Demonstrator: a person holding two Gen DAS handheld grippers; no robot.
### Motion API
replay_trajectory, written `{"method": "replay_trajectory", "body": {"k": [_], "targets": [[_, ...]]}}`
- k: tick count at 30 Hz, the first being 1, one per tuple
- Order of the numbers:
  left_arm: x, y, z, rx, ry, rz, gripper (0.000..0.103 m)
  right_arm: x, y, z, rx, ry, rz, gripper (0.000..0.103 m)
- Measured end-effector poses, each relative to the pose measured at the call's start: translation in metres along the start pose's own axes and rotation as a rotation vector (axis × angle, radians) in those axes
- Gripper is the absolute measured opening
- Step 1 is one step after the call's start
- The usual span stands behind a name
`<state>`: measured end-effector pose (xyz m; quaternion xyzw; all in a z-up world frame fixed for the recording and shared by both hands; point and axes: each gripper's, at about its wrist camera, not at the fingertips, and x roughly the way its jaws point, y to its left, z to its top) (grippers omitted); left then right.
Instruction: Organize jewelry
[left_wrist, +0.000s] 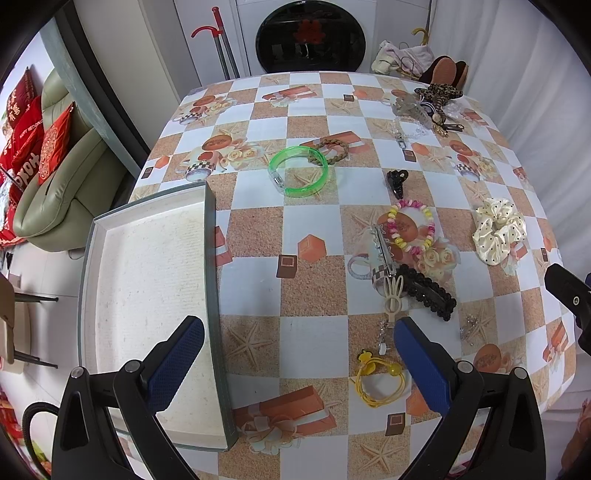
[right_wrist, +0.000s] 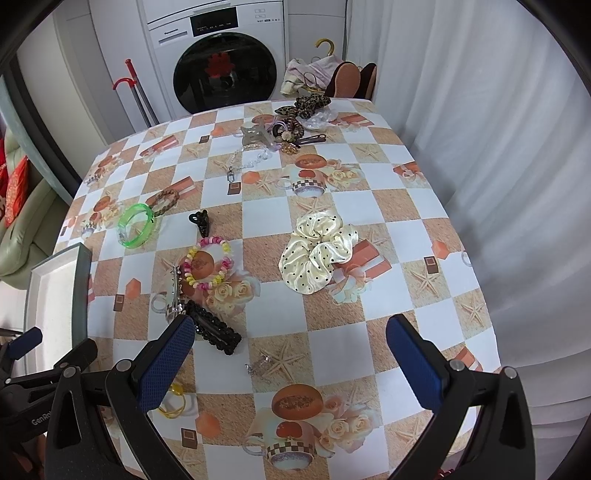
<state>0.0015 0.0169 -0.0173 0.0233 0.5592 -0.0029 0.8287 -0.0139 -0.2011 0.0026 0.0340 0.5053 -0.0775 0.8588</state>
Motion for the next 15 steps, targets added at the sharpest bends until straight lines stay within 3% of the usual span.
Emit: {"method": "replay_trajectory", "body": {"k": [15], "targets": [[0.0006, 0.0005, -0.001, 0.0, 0.002, 0.001, 0.103, 0.0003, 0.0005, 0.0022, -0.001, 0.0, 0.003, 0.103]]}}
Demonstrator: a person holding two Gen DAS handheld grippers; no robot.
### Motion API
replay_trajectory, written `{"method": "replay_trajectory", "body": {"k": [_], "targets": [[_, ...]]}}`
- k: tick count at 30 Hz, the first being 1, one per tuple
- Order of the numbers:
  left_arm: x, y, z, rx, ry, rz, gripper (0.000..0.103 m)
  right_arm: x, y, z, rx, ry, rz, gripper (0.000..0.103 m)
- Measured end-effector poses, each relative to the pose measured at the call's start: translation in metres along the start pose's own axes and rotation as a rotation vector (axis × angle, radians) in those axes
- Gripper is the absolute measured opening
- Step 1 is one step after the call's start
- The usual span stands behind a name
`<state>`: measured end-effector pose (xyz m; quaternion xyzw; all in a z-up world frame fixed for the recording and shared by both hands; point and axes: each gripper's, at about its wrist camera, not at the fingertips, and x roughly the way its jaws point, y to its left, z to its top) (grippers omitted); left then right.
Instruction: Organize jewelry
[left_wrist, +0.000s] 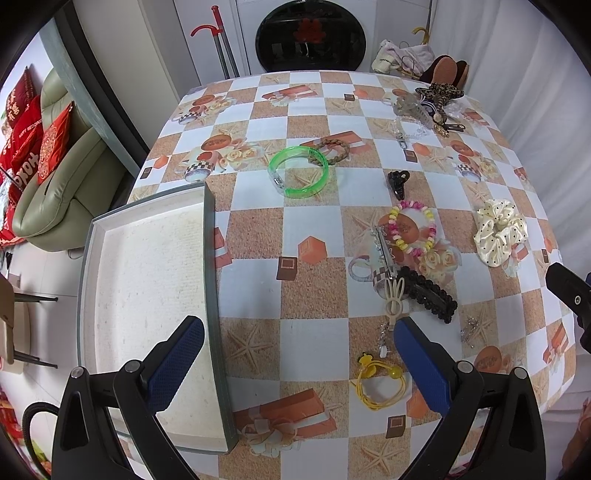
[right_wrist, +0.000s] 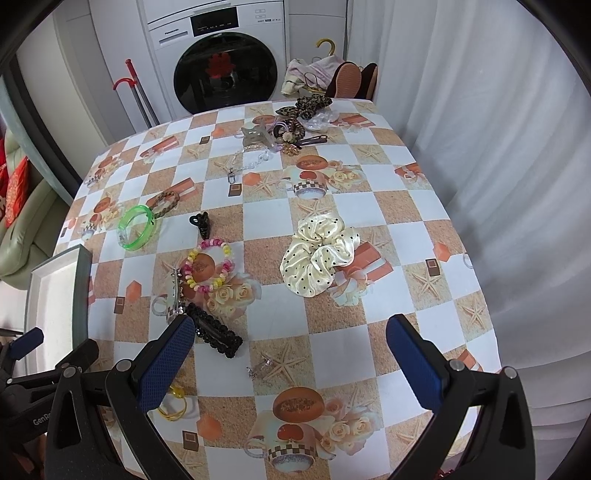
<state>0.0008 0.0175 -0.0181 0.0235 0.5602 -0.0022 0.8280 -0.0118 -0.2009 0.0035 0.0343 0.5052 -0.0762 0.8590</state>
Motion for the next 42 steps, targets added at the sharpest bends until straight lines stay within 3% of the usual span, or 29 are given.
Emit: {"method": "replay_trajectory", "body": {"k": [24, 29, 35, 42], "targets": [[0.006, -0.006, 0.004, 0.008, 0.005, -0.004, 0.103, 0.005, -0.002, 0.003, 0.002, 0.009, -0.002, 0.103], [0.024, -0.012, 0.01, 0.019, 0.024, -0.05, 0.103, 0.017, -0.008, 0.003, 0.006, 0.033, -0.003, 0.103], [0.055, -0.012, 0.028, -0.052, 0.08, -0.199, 0.103, 0.043, -0.028, 0.006, 0.042, 0.087, -0.012, 0.103], [0.086, -0.031, 0.045, -0.013, 0.092, -0.209, 0.103, 0.078, -0.051, 0.016, 0.084, 0.134, -0.023, 0.103]]}}
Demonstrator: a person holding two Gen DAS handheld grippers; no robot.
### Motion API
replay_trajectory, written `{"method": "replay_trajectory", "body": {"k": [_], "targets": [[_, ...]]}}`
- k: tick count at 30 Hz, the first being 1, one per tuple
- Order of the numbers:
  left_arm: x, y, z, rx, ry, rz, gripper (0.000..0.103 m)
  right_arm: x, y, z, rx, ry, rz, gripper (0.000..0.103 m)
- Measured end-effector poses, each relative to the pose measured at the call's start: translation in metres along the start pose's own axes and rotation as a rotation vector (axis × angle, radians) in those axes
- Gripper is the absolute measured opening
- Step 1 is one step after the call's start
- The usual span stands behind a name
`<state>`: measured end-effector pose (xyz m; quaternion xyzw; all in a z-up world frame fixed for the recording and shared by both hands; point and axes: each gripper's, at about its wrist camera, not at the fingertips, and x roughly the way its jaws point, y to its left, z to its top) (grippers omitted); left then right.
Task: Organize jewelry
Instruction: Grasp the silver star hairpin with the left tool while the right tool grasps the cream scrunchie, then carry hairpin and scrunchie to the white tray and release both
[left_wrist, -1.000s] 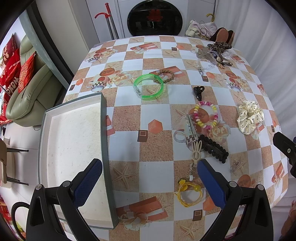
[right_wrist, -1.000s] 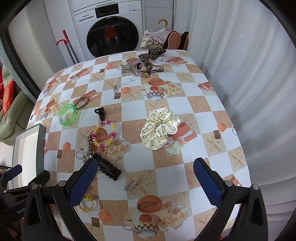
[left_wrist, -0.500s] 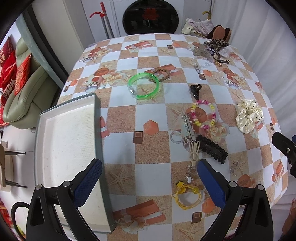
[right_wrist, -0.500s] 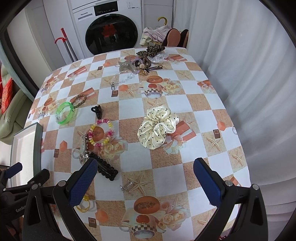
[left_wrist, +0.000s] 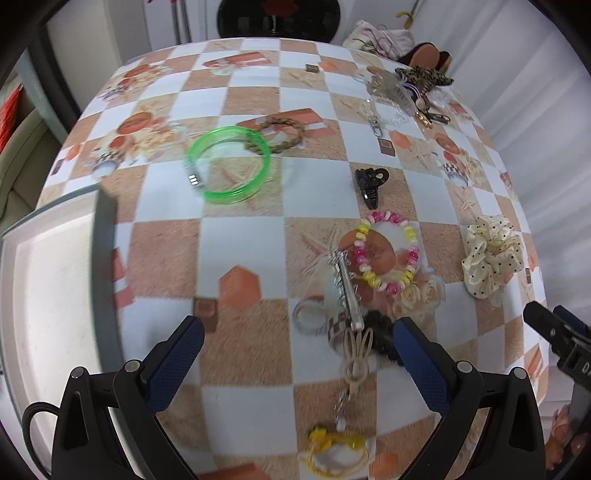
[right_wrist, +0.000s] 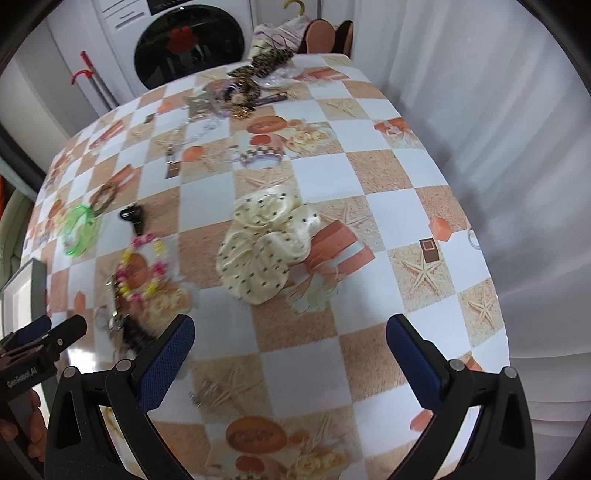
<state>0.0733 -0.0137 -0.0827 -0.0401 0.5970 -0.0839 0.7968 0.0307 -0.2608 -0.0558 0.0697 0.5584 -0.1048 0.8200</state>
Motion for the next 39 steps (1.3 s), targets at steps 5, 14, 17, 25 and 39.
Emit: {"method": "replay_trajectory", "body": {"k": [5, 14, 17, 25, 39], "targets": [[0.018, -0.008, 0.007, 0.026, 0.013, 0.007, 0.103, 0.022, -0.004, 0.017, -0.001, 0.015, 0.007, 0.103], [0.043, -0.023, 0.012, 0.065, 0.042, 0.058, 0.089, 0.059, 0.007, 0.04, -0.032, 0.045, 0.025, 0.103], [0.045, -0.029, 0.012, 0.094, 0.033, 0.093, 0.083, 0.069, 0.009, 0.044, -0.037, 0.053, 0.025, 0.103], [0.039, -0.037, 0.015, 0.141, 0.011, 0.094, 0.023, 0.081, 0.015, 0.047, -0.056, 0.062, 0.03, 0.065], [-0.015, -0.018, 0.012, 0.045, -0.075, -0.022, 0.02, 0.03, 0.014, 0.045, -0.041, -0.011, 0.163, 0.016]]}}
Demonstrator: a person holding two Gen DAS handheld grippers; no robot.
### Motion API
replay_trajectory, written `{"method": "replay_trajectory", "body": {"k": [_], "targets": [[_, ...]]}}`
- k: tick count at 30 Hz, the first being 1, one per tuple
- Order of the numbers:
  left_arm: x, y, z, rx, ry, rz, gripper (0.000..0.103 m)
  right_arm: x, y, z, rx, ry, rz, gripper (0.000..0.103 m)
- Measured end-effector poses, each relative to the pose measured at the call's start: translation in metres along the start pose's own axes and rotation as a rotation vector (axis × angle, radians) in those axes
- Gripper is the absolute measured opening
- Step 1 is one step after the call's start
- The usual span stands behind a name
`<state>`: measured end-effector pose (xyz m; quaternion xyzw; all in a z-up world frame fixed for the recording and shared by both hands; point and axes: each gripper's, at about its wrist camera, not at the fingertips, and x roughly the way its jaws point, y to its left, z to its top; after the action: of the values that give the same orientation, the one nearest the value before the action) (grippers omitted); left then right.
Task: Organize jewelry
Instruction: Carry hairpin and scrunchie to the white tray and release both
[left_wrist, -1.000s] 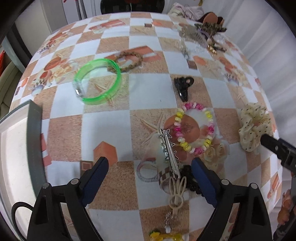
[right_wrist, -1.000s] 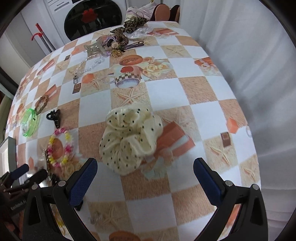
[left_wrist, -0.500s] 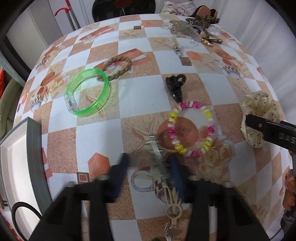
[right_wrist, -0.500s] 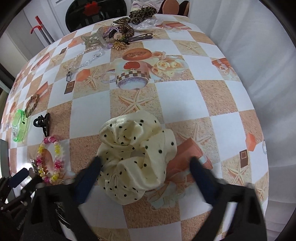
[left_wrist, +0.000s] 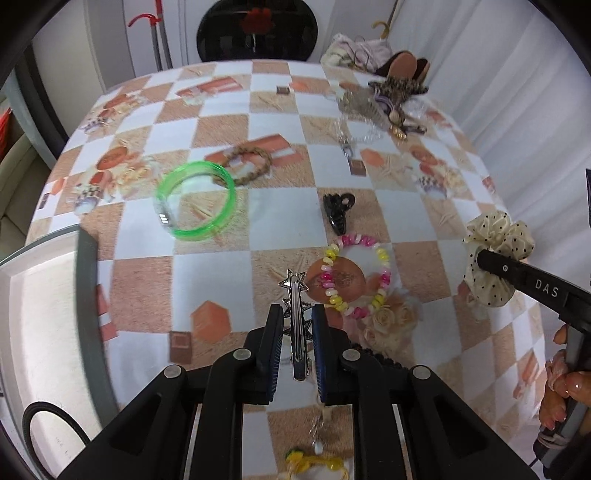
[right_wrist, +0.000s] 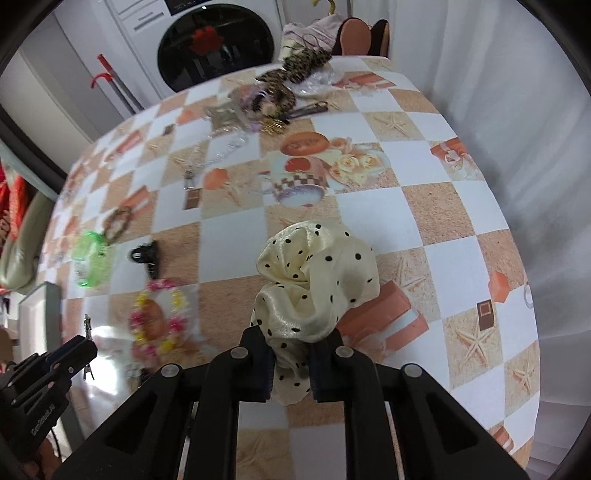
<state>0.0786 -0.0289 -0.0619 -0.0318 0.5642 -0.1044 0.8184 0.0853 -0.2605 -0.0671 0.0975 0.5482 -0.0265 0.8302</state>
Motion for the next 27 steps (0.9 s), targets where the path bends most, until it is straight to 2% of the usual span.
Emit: {"method": "replay_trajectory", "body": {"k": [7, 10, 20, 27], "targets": [[-0.038, 0.029, -0.015, -0.038, -0.048, 0.024, 0.02, -0.029, 0.036, -0.011, -0.045, -0.002, 0.083, 0.016], [-0.055, 0.051, -0.027, -0.061, -0.064, 0.059, 0.02, -0.037, 0.062, -0.018, -0.082, 0.006, 0.128, 0.016], [-0.091, 0.139, -0.084, -0.198, -0.037, 0.185, 0.02, -0.05, 0.179, -0.054, -0.239, 0.075, 0.315, 0.016], [-0.093, 0.194, -0.129, -0.28, 0.019, 0.284, 0.02, -0.04, 0.271, -0.098, -0.36, 0.19, 0.45, 0.016]]}}
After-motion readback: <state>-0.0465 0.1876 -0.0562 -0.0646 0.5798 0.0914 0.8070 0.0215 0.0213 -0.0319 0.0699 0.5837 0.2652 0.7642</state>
